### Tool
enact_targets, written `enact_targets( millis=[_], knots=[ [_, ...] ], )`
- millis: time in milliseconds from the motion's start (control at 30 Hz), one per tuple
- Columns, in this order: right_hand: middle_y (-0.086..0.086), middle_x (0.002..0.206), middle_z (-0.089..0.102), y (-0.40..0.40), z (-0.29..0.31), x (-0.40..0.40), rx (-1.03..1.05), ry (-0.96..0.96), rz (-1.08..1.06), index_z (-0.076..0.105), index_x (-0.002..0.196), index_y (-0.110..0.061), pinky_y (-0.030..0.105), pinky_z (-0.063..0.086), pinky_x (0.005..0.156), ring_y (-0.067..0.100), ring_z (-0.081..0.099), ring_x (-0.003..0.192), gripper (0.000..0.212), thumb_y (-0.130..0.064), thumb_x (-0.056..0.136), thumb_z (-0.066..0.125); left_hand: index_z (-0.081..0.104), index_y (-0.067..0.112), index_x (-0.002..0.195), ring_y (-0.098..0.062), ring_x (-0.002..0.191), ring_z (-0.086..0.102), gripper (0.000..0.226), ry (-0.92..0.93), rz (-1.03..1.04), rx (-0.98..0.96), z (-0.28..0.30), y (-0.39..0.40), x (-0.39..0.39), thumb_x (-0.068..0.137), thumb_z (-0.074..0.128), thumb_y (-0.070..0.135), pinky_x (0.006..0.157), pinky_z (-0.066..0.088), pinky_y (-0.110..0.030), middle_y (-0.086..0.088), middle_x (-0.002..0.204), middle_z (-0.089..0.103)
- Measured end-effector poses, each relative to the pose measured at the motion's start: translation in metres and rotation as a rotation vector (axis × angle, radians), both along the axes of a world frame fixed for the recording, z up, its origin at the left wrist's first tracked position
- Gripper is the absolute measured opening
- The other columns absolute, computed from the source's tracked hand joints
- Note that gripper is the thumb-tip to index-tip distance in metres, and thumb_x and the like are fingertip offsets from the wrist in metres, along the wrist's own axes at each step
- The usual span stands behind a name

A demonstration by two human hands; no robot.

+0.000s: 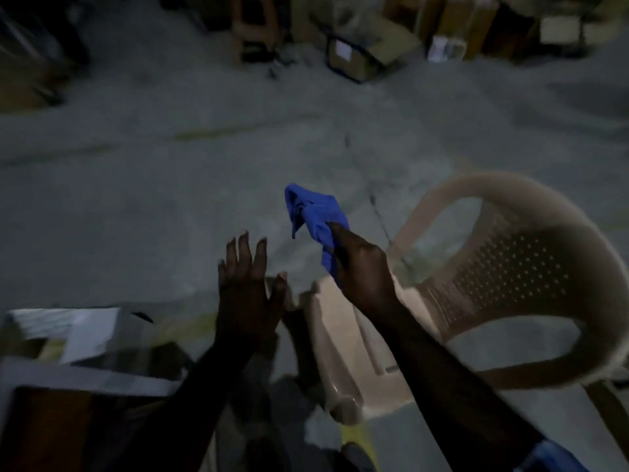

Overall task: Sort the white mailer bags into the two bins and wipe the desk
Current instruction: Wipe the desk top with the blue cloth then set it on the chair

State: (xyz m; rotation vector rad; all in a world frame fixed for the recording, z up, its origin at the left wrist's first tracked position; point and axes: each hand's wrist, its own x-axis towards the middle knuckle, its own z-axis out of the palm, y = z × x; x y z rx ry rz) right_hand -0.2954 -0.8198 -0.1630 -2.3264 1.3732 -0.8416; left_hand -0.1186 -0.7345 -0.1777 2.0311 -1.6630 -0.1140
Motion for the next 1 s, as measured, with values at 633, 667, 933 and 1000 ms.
enact_targets(
  millis=[633,667,933,1000],
  knots=[
    [0.011,0.116,0.069,0.185,0.166,0.232,-0.386,-0.129,1.043,0.064,0.123,-0.008,0.036,0.058,0.065,0.028,0.071,0.089,0.065,0.008,0.061,0.073,0.021,0.018,0.151,-0.025,0.147,-0.003,0.069,-0.056,1.024,-0.074,0.150,0.289,0.090,0.091,0.027,0.051,0.116,0.008,-0.051,-0.007,0.160,0.006],
    [0.011,0.118,0.068,0.195,0.163,0.243,-0.384,-0.103,1.089,0.063,0.124,-0.008,0.038,0.058,0.066,0.029,0.071,0.091,0.065,0.008,0.061,0.072,0.021,0.019,0.151,-0.026,0.147,-0.002,0.069,-0.044,1.057,-0.043,0.148,0.300,0.093,0.091,0.026,0.052,0.116,0.009,-0.051,-0.007,0.160,0.007],
    [0.014,0.132,0.058,0.227,0.118,0.318,-0.252,0.267,1.250,0.053,0.134,-0.010,0.043,0.050,0.084,0.037,0.059,0.113,0.056,-0.003,0.080,0.060,0.025,0.017,0.149,-0.028,0.147,-0.001,0.077,0.037,1.115,0.075,0.109,0.341,0.126,0.085,0.012,0.058,0.115,0.009,-0.052,-0.009,0.160,0.007],
    [0.016,0.123,0.061,0.226,0.108,0.327,-0.191,0.309,1.323,0.059,0.124,-0.008,0.044,0.049,0.086,0.037,0.058,0.112,0.041,-0.008,0.084,0.057,0.030,0.016,0.148,-0.030,0.147,0.002,0.072,0.040,1.105,0.095,0.095,0.340,0.136,0.089,0.017,0.056,0.114,0.010,-0.053,-0.010,0.159,0.012]
  ],
)
